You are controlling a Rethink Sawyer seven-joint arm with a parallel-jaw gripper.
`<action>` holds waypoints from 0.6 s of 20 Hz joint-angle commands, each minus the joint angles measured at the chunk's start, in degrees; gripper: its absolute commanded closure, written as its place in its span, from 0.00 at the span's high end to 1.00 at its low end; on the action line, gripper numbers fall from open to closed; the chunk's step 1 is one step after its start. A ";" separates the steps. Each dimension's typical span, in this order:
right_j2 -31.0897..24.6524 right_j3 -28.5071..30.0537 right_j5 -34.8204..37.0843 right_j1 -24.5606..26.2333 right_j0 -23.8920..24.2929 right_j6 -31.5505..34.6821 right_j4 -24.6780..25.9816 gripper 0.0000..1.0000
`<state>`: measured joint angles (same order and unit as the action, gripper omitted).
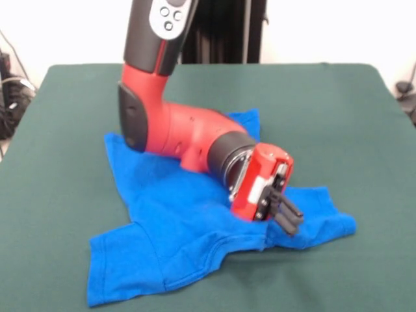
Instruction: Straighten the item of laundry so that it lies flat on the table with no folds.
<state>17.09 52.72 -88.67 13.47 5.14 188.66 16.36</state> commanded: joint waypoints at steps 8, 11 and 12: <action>-7.52 -3.32 -7.91 15.57 0.88 -0.86 3.27 0.00; -8.64 -5.75 -6.40 17.48 1.70 3.80 3.38 0.00; -9.08 -7.90 -5.69 18.83 2.08 5.30 3.44 0.00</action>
<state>17.28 45.07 -91.38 15.45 6.69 188.66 16.48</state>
